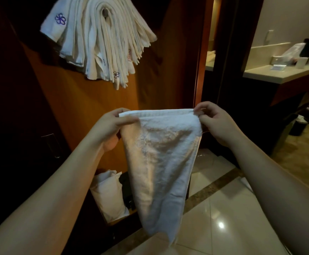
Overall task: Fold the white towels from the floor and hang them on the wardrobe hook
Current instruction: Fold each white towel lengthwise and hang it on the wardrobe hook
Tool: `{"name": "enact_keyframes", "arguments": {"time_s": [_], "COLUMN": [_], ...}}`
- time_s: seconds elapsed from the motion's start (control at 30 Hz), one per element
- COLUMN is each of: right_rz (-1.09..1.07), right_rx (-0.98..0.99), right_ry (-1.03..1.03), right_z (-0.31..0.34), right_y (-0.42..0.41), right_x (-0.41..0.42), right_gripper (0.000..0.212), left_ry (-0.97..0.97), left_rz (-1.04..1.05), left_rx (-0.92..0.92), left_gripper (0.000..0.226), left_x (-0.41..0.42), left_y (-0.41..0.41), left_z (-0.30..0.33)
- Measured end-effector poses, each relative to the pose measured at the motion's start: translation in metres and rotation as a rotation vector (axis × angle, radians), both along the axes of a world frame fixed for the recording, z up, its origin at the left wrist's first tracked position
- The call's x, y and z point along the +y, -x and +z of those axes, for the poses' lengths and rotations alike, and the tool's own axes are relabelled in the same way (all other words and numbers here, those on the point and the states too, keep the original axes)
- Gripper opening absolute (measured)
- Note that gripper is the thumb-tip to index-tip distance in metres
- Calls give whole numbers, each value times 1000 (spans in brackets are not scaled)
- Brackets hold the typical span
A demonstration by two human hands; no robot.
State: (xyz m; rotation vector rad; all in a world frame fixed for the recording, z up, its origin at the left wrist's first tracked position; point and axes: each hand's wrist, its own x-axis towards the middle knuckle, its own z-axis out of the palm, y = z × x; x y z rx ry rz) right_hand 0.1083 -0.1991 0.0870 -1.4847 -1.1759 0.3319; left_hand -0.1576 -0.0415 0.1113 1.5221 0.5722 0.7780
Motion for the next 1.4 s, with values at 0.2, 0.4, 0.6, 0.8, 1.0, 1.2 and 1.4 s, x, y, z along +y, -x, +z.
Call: {"name": "enact_keyframes", "arguments": {"time_s": [0.2, 0.4, 0.6, 0.8, 1.0, 1.2, 1.4], "right_rz": [-16, -163, -279, -191, -195, -254, -235], "right_rx": [-104, -339, 7, 154, 179, 448, 562], "right_ry": [45, 45, 16, 226, 396, 358, 189], "right_z": [4, -5, -25, -69, -140, -155, -131], "right_y": [4, 18, 25, 33, 80, 118, 137], "right_x": [4, 12, 21, 27, 23, 12, 12], "right_gripper": [25, 40, 60, 23, 17, 43, 27], "left_ry": [85, -130, -172, -76, 94, 112, 25], "left_rz": [36, 85, 223, 425, 633, 606, 575], "left_rx": [-106, -141, -108, 58, 163, 171, 93], "left_gripper": [7, 15, 7, 7, 12, 7, 11], "left_x": [-1, -17, -22, -17, -48, -85, -109], "left_y": [7, 2, -10, -27, -44, -43, -44], "left_z": [-6, -4, -19, -63, -137, -162, -143]}}
